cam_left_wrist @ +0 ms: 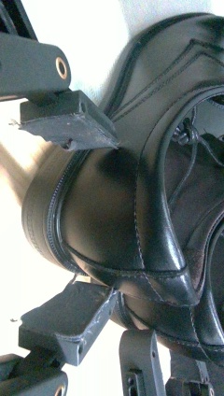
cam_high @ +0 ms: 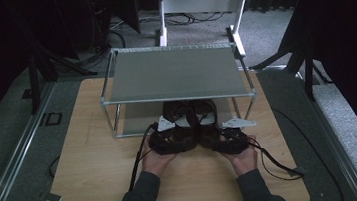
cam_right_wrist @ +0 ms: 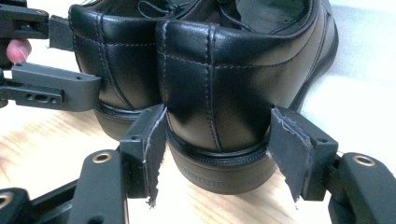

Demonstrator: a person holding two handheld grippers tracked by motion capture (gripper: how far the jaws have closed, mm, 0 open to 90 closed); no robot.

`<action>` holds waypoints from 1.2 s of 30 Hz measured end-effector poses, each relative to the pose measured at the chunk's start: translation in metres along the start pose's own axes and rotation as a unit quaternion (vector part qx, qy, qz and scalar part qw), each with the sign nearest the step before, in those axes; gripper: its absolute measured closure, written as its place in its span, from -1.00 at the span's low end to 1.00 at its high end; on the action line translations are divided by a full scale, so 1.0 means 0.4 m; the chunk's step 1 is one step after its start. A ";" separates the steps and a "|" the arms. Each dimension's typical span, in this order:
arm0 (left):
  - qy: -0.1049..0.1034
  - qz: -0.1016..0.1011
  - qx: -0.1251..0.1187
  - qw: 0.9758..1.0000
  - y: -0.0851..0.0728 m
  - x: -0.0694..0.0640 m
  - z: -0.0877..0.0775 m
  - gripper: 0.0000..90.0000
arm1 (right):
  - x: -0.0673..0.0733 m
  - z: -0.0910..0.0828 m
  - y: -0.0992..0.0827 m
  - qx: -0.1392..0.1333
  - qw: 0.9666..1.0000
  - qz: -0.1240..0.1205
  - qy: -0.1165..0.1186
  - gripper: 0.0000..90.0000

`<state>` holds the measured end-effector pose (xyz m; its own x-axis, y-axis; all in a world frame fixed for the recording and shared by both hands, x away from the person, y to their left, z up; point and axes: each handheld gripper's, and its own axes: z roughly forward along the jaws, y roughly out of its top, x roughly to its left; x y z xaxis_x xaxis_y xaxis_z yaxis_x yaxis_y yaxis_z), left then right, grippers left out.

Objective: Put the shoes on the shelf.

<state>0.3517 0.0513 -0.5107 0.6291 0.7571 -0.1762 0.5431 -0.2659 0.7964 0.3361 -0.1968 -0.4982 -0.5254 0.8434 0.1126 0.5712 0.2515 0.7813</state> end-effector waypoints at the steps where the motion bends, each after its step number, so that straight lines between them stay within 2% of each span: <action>1: 0.003 0.000 0.000 1.000 0.001 0.002 0.000 -0.42 | 0.001 0.004 0.002 -0.001 1.000 0.000 -0.001 -0.17; 8: 0.015 -0.002 0.001 1.000 0.008 0.015 0.004 -0.37 | 0.009 0.025 0.014 0.002 1.000 -0.002 -0.007 -0.17; 16: 0.029 0.000 0.000 1.000 0.017 0.025 0.014 -0.34 | 0.004 0.045 0.022 0.002 1.000 0.008 -0.014 -0.17; 21: 0.042 -0.004 0.000 0.999 0.016 0.040 0.009 -0.25 | 0.011 0.059 0.027 0.000 1.000 0.006 -0.013 -0.13; 26: 0.051 -0.017 -0.003 0.999 0.019 0.052 0.014 -0.14 | 0.018 0.080 0.036 0.000 1.000 0.007 -0.018 -0.10; 29: 0.055 -0.016 -0.002 0.998 0.024 0.053 0.021 -0.13 | 0.010 0.086 0.038 0.002 1.000 0.007 -0.021 -0.10; 36: 0.061 -0.042 -0.008 0.997 0.029 0.061 0.039 -0.10 | -0.006 0.106 0.047 0.002 1.000 0.009 -0.022 -0.11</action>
<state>0.3819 0.0574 -0.5147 0.5083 0.8439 -0.1717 0.5821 -0.1898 0.7906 0.3747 -0.1738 -0.5100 -0.4864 0.8681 0.0989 0.5829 0.2381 0.7768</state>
